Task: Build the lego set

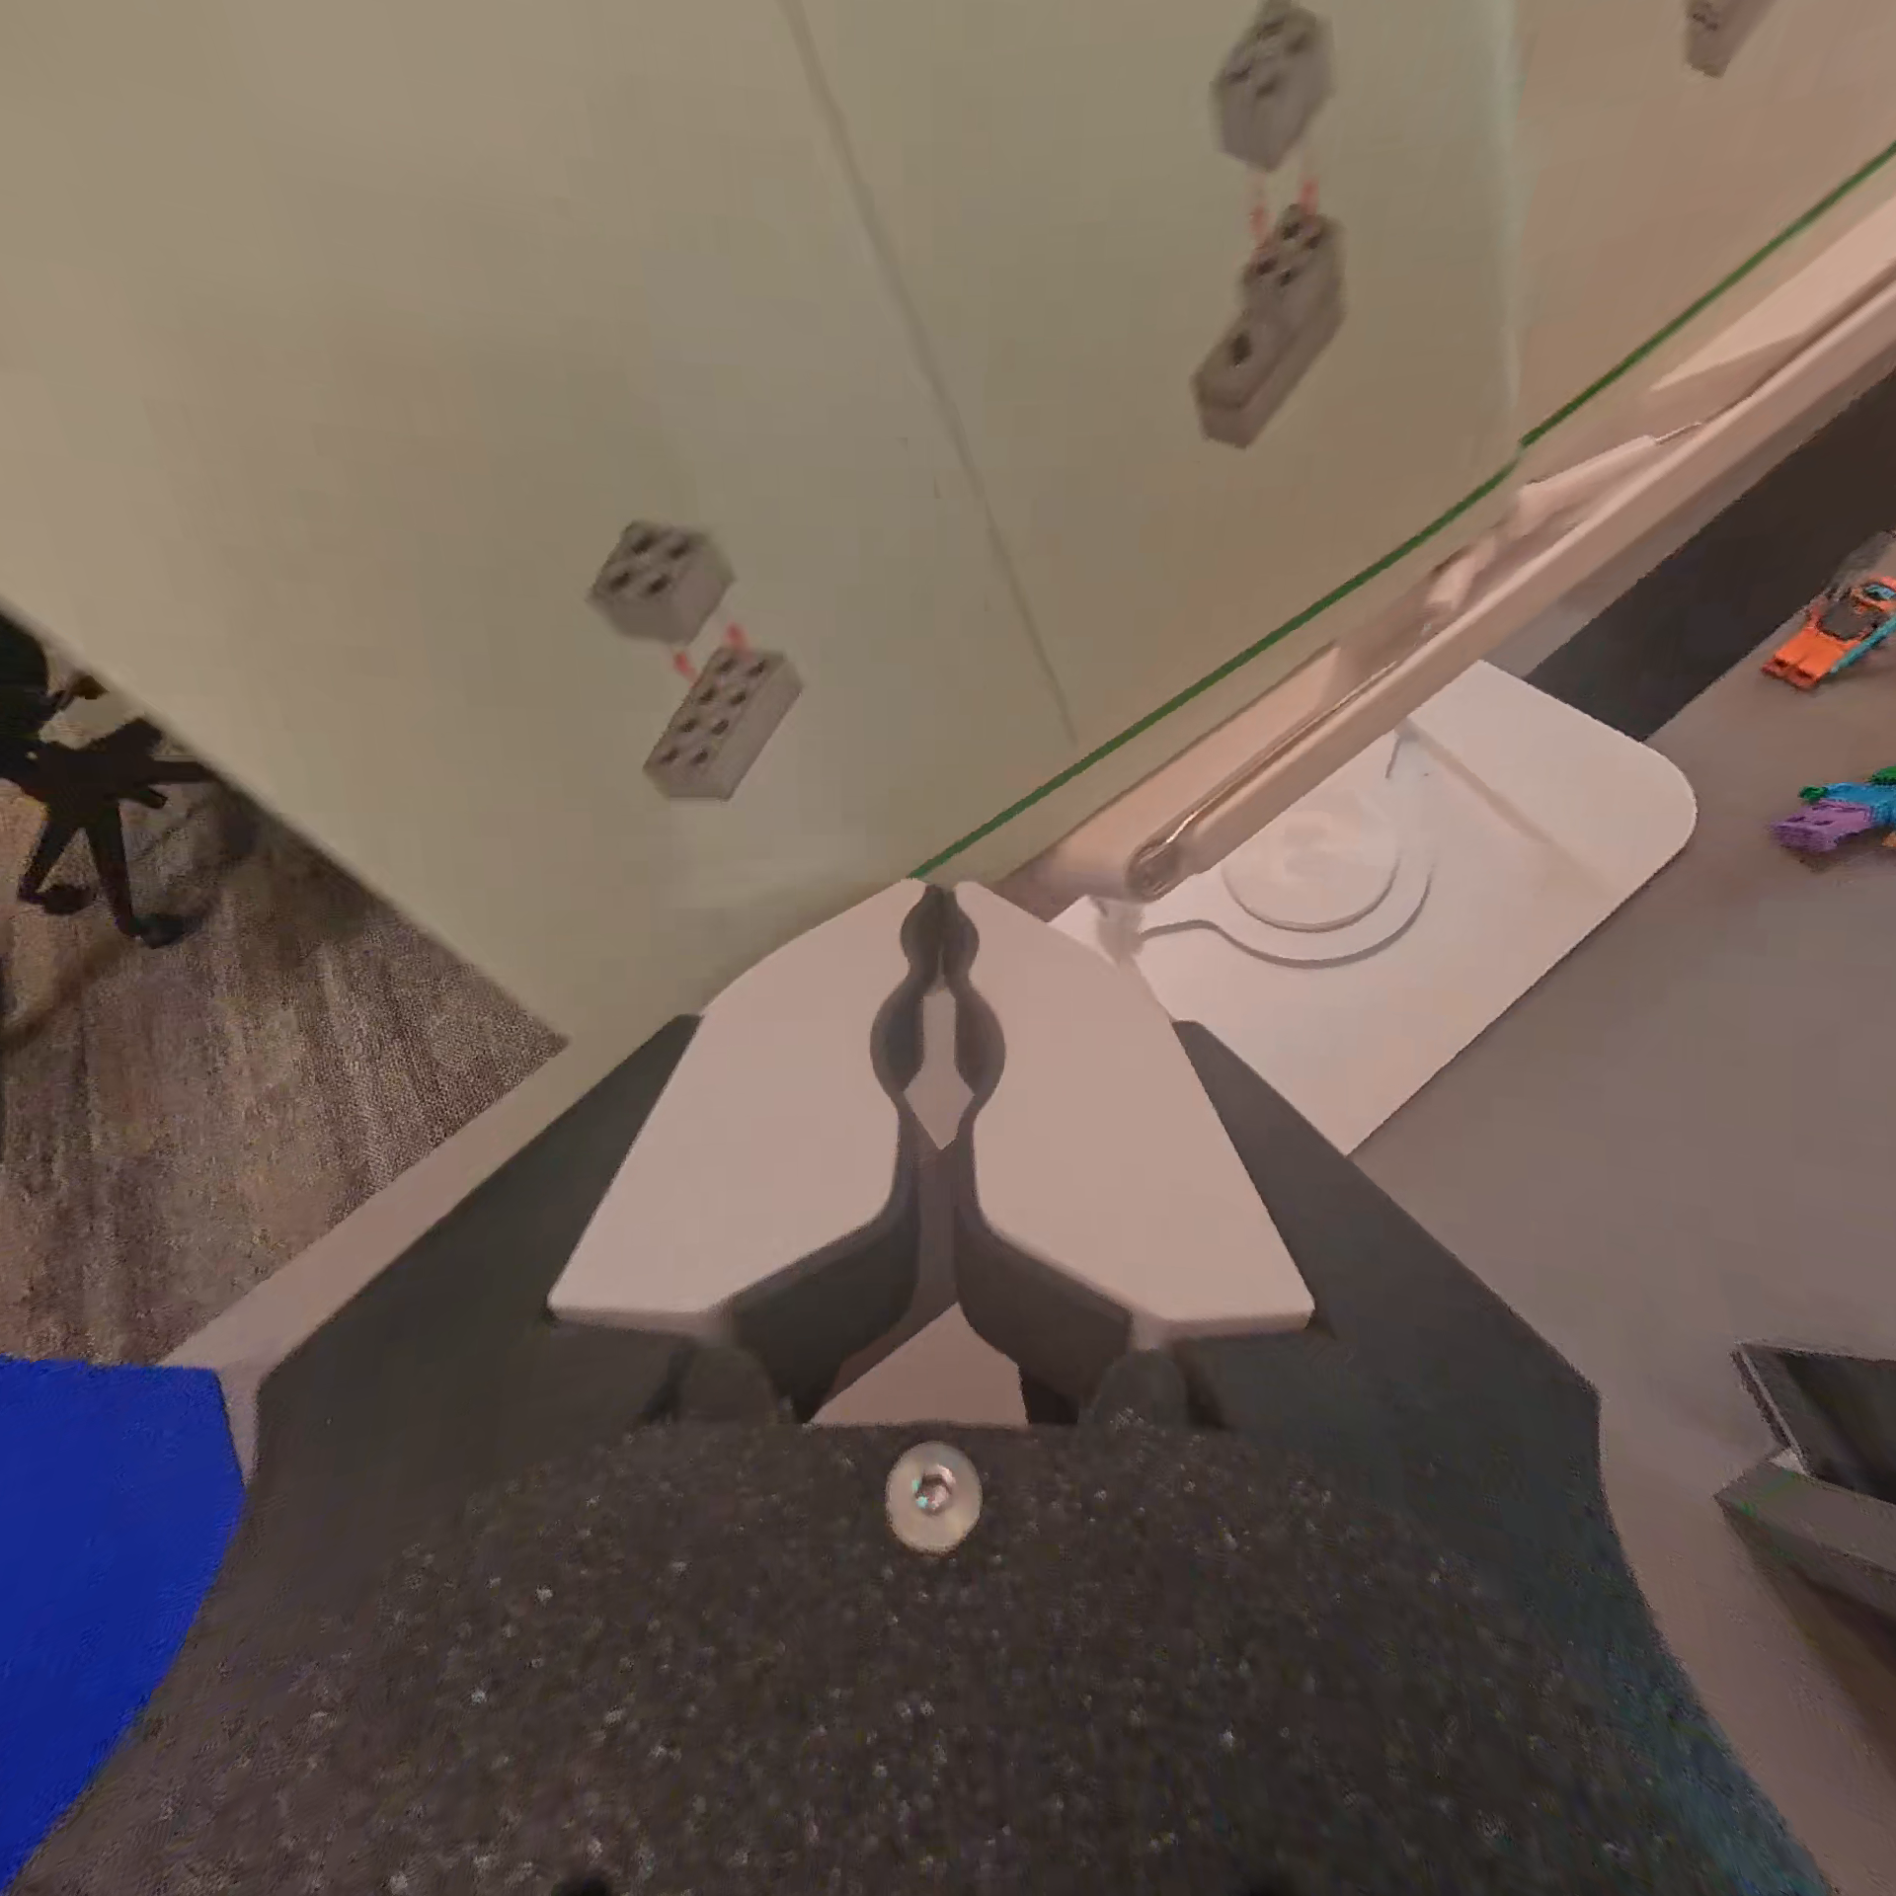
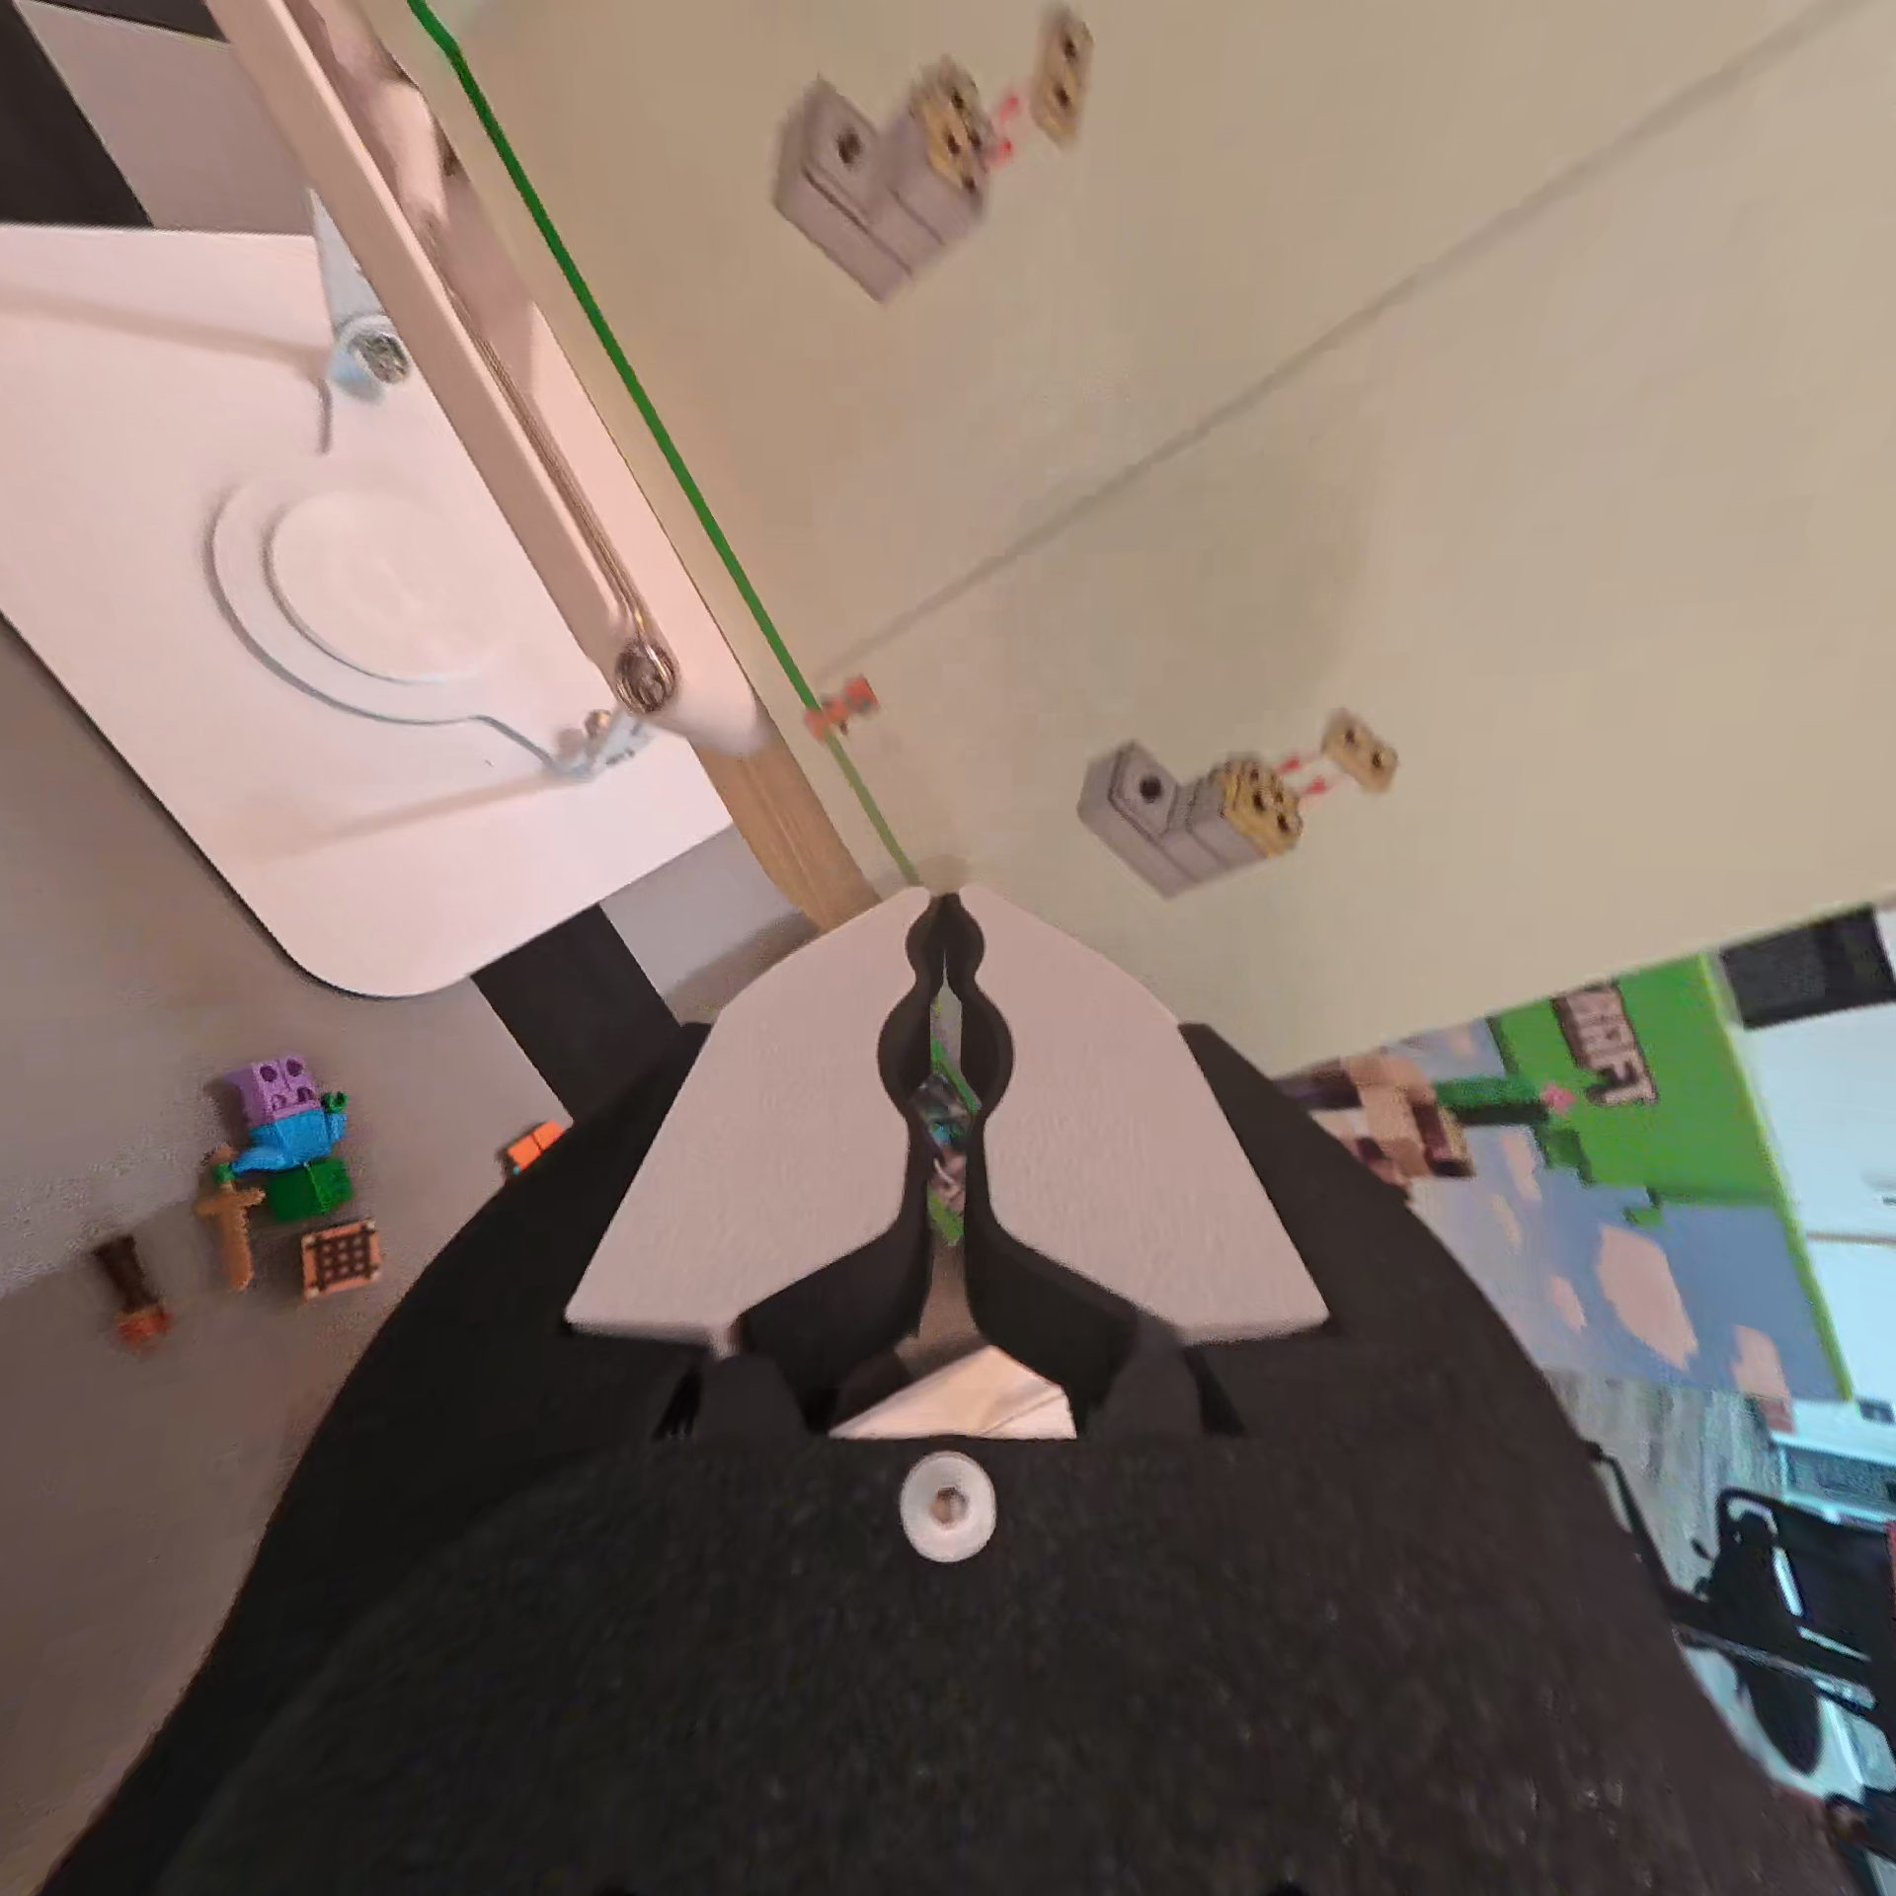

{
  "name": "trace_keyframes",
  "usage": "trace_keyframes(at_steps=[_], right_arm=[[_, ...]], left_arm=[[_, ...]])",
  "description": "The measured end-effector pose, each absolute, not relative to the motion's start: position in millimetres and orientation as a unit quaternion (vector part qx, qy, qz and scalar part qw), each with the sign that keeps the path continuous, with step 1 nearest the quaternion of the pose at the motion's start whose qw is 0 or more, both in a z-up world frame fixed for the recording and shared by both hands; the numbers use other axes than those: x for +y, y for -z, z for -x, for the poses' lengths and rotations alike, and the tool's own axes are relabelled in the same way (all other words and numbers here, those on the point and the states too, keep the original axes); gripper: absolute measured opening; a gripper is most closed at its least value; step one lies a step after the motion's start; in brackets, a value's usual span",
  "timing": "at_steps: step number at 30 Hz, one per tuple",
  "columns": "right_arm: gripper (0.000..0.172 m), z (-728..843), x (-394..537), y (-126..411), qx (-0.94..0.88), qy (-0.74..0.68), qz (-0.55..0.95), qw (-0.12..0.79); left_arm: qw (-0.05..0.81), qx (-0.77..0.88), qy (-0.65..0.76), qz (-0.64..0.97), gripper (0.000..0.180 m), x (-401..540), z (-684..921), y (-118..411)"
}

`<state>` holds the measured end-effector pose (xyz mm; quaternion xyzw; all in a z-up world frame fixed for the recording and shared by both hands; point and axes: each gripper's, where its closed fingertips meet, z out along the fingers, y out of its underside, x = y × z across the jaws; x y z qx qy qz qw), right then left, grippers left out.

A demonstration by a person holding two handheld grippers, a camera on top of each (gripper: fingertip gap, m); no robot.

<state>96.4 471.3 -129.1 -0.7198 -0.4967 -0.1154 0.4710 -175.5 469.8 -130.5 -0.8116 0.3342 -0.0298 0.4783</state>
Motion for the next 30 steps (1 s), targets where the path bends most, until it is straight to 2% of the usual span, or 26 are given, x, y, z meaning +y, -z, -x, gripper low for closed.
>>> trace_keyframes(at_steps=[12, 22, 30], right_arm=[[0.0, -75.5, 387.2, 117.5, -0.37, -0.022, 0.719, 0.588], [0.0, -58.1, 322.2, 154.3, -0.254, -0.172, 0.681, 0.665], [0.0, -66.1, 311.2, 161.6, -0.246, -0.199, 0.661, 0.68]], left_arm=[[0.567, 0.264, 0.031, 0.78, 0.0, 456.7, 186.4, 112.8], [0.698, 0.169, 0.047, 0.694, 0.0, 441.3, 200.1, 39.0], [0.702, 0.15, 0.037, 0.695, 0.0, 479.4, 201.9, 20.7]])
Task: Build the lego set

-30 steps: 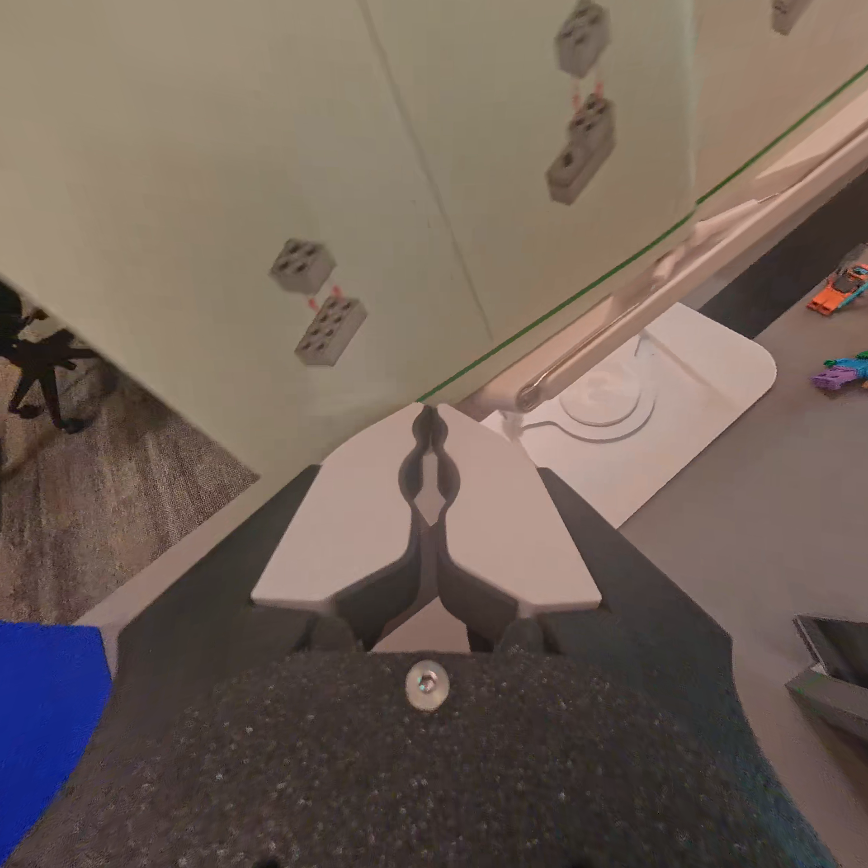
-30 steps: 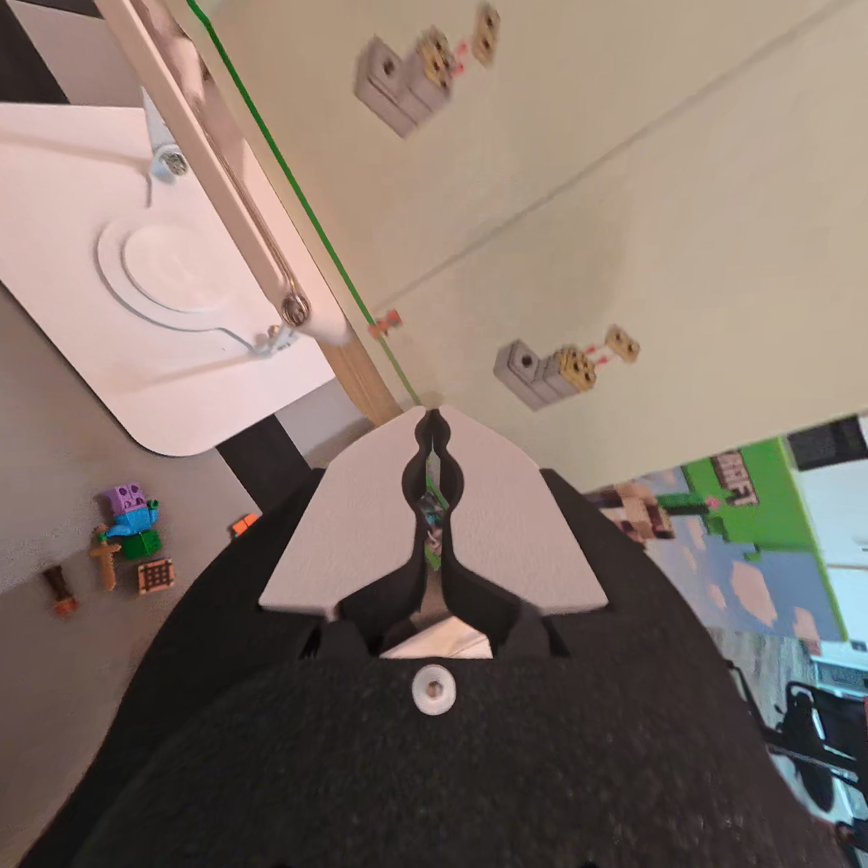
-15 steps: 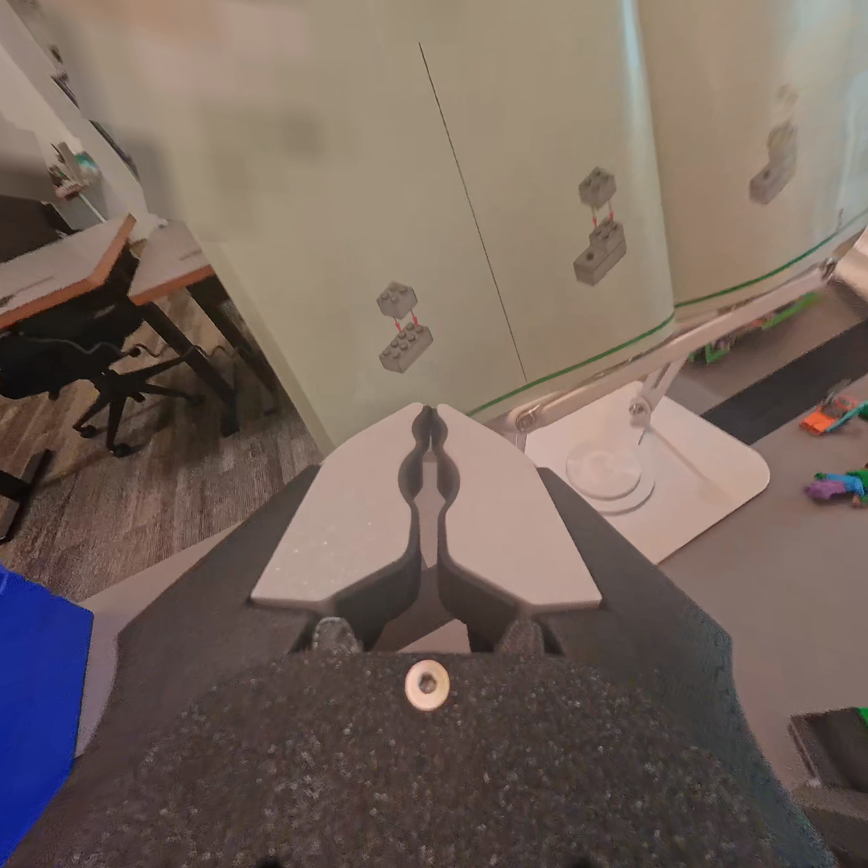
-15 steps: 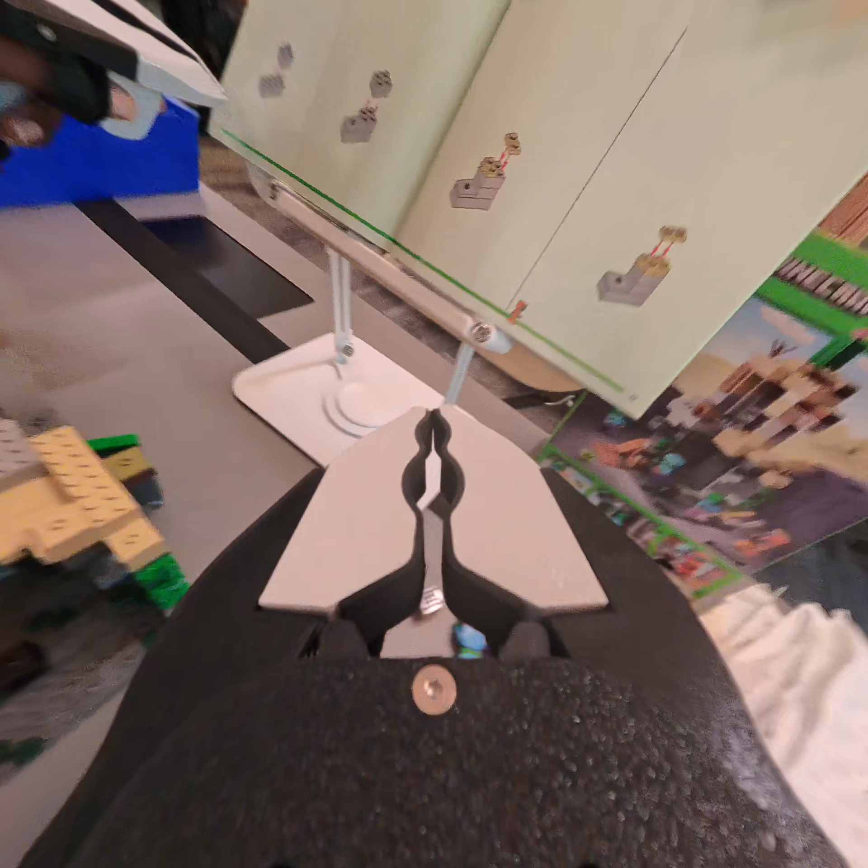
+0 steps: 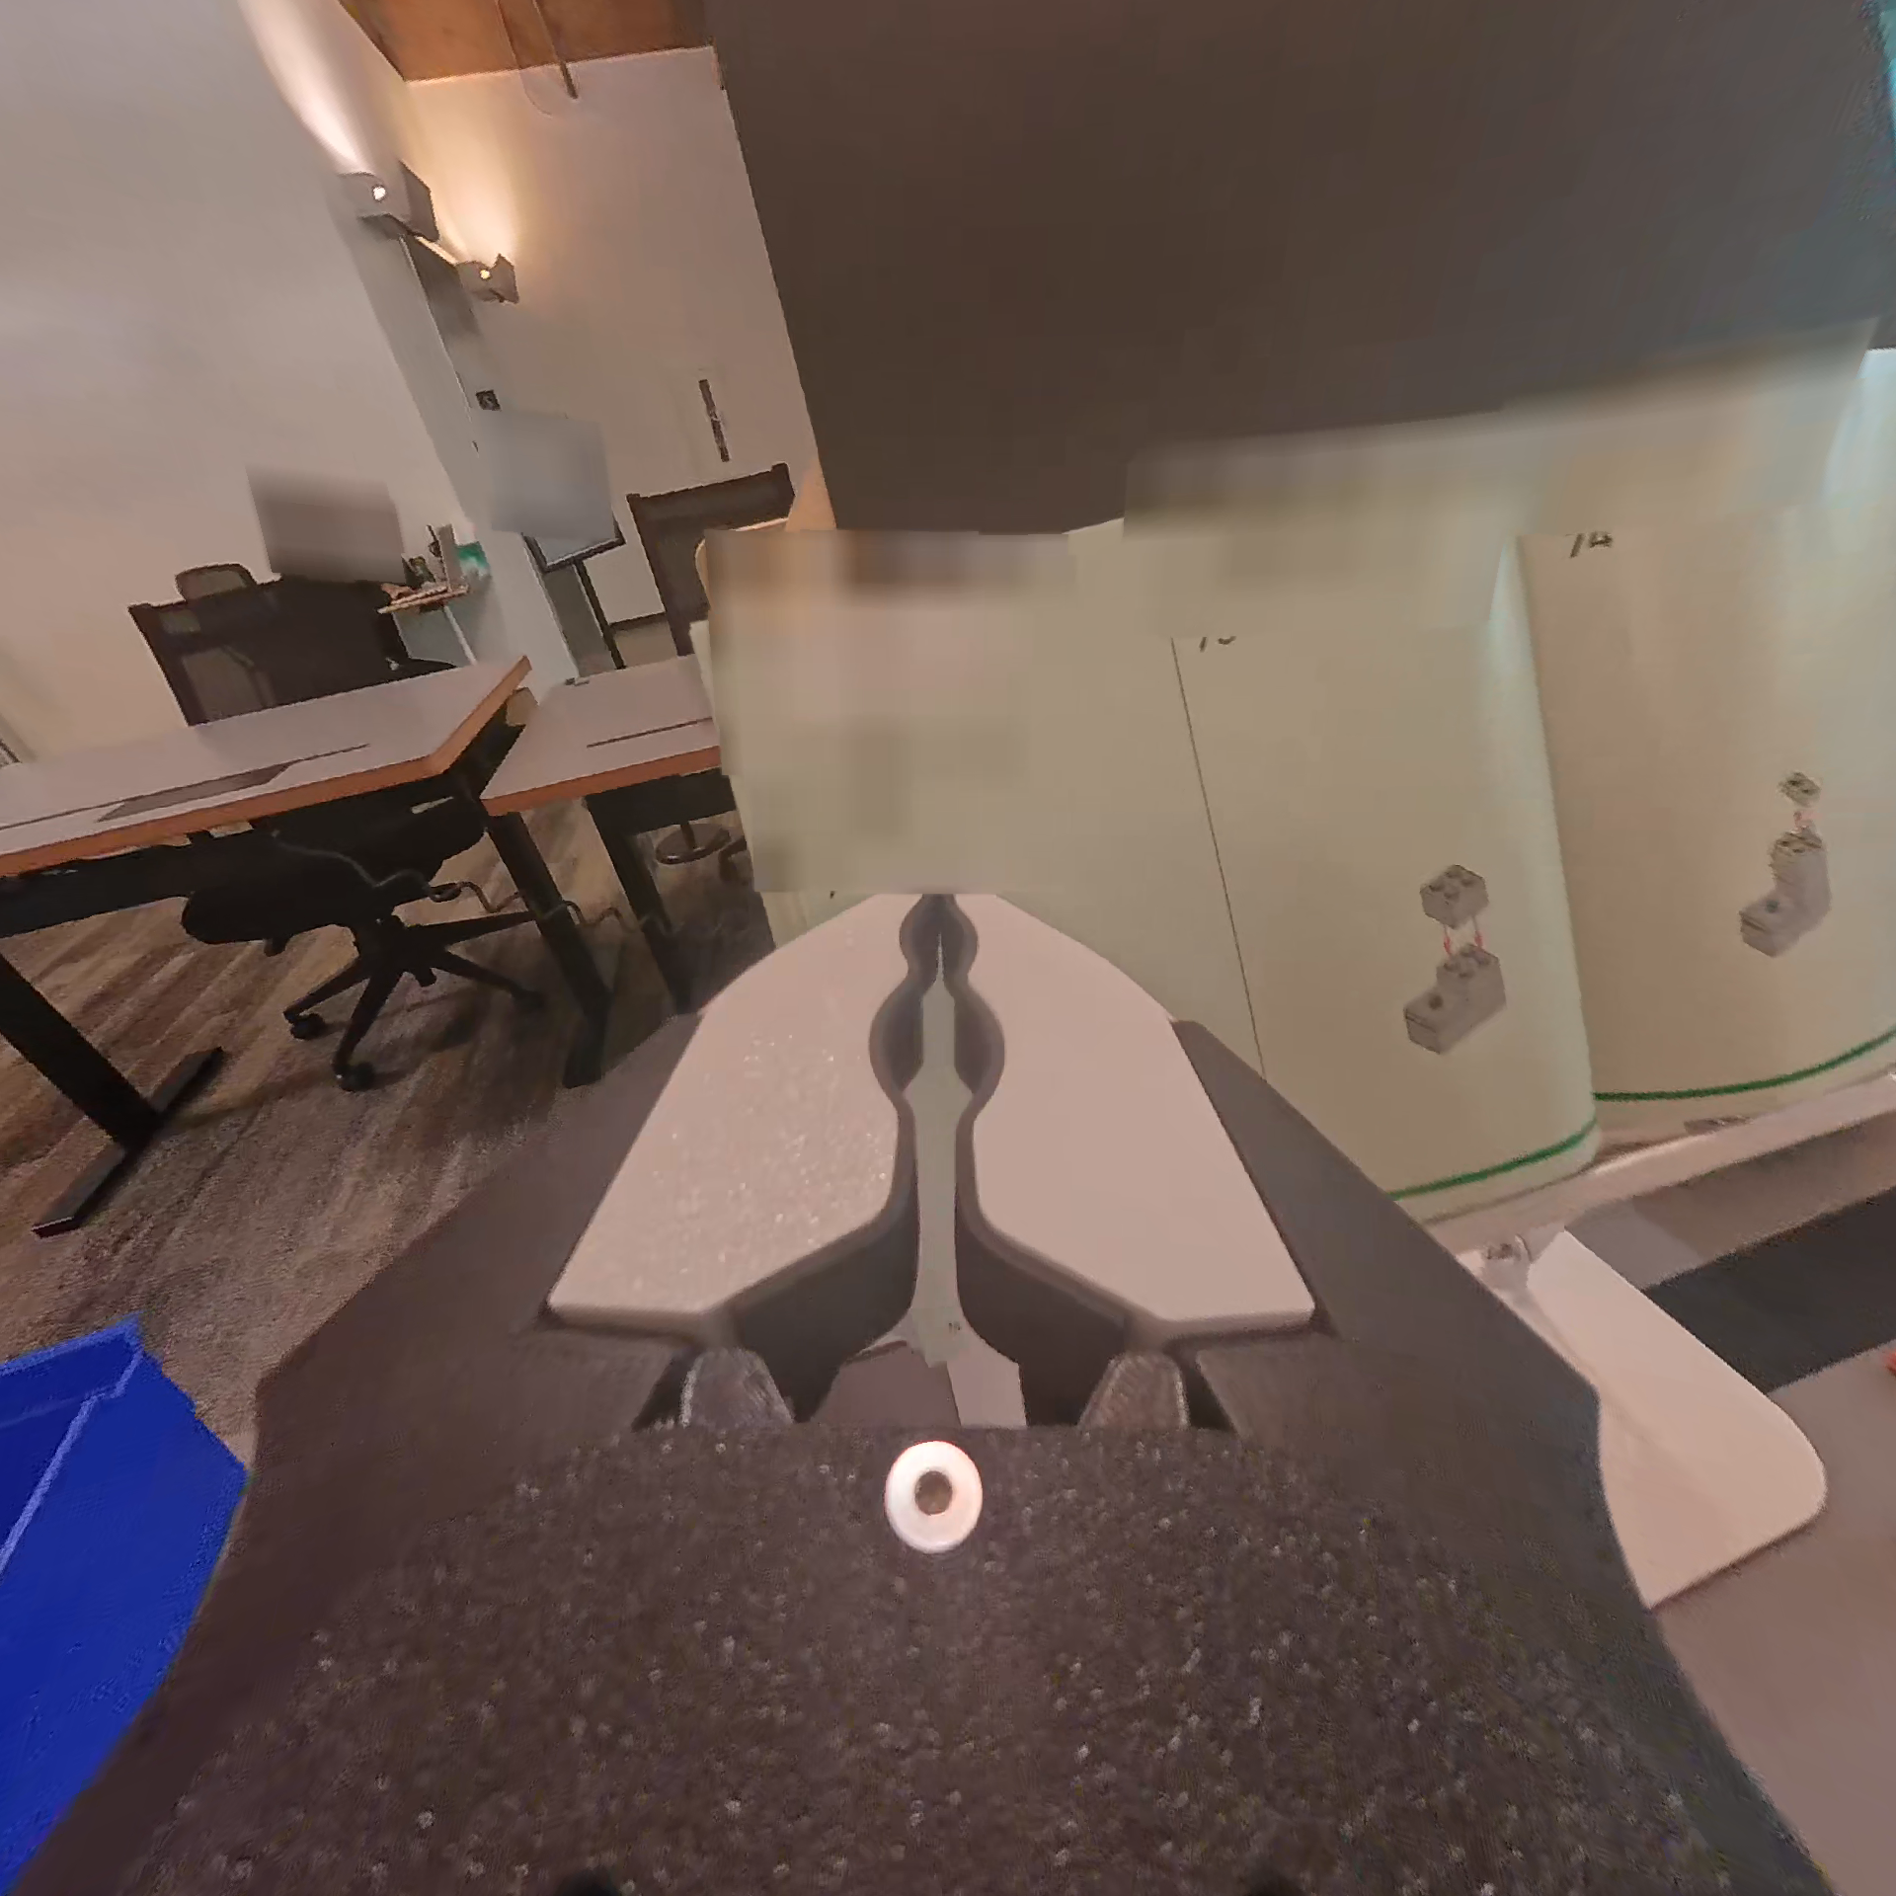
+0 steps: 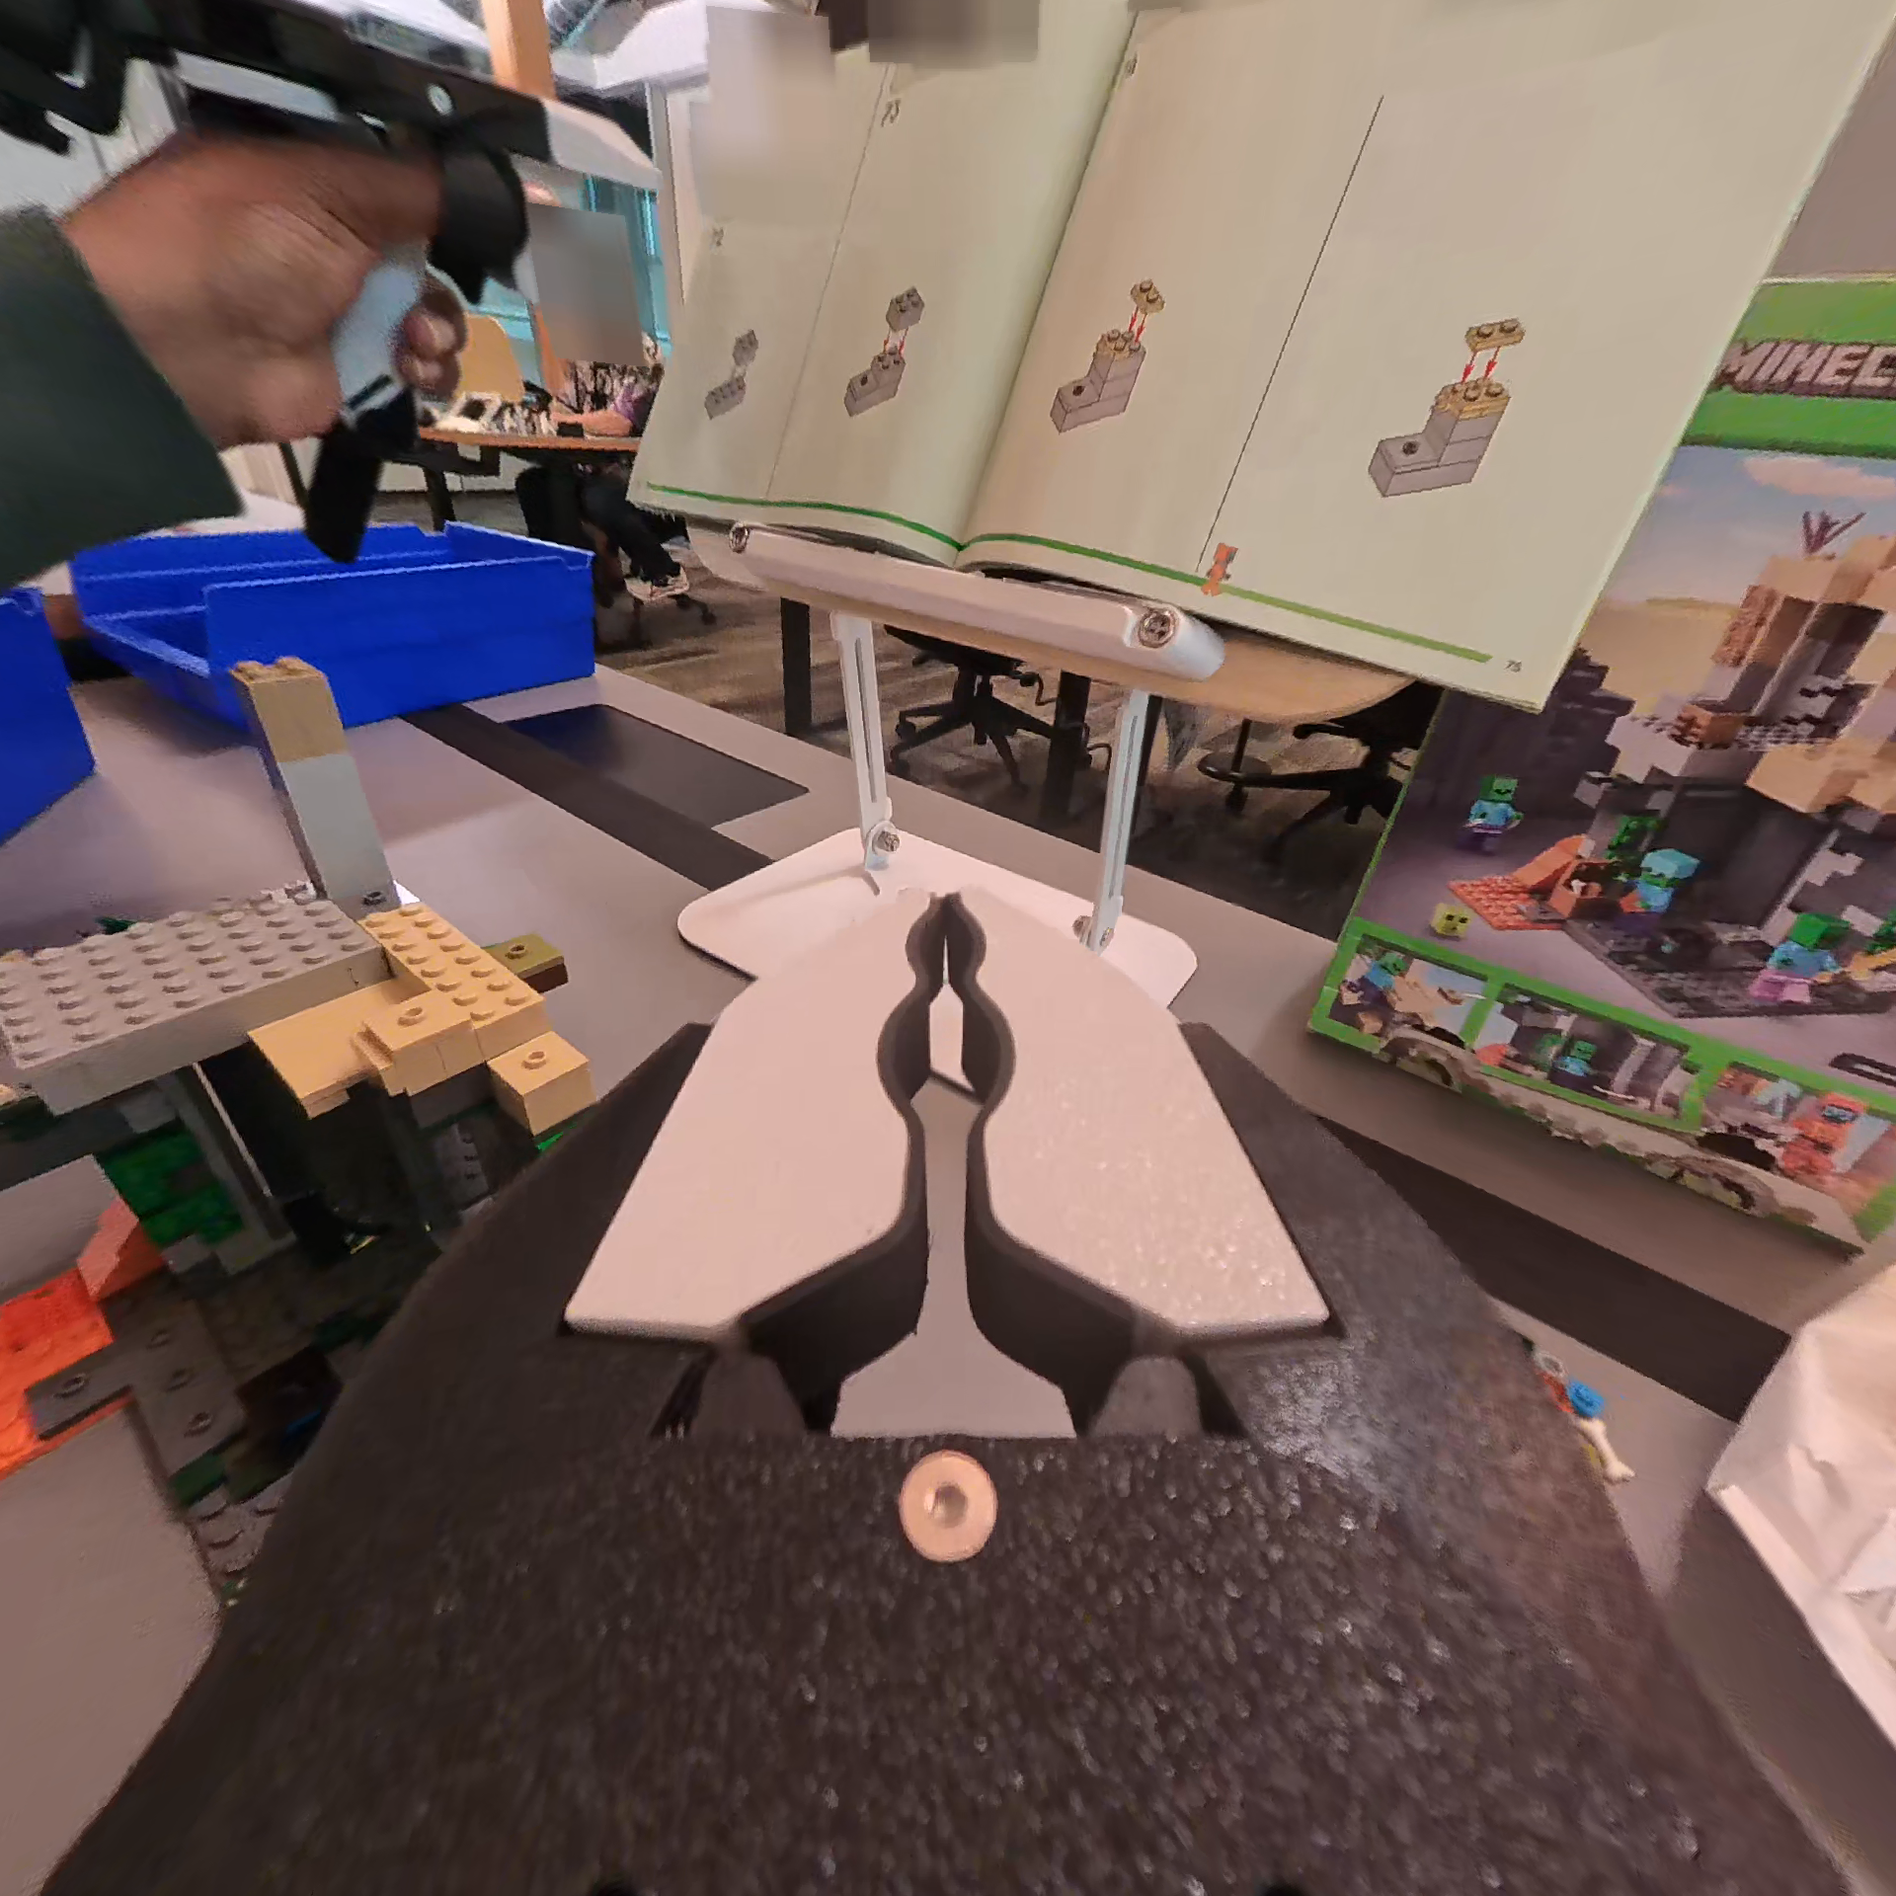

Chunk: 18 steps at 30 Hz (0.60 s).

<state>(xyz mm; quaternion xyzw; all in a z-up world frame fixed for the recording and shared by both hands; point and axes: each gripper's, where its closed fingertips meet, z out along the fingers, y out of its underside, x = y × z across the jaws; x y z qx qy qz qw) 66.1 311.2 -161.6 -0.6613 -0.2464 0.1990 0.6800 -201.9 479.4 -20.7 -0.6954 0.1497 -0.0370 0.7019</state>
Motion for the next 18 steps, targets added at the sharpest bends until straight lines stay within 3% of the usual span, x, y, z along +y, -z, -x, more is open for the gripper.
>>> trace_keyframes(at_steps=[18], right_arm=[[0.0, -79.8, 301.4, 106.4, -0.177, -0.191, 0.642, 0.721]], left_arm=[[0.711, 0.133, 0.03, 0.69, 0.0, 491.3, 188.8, 26.6]])
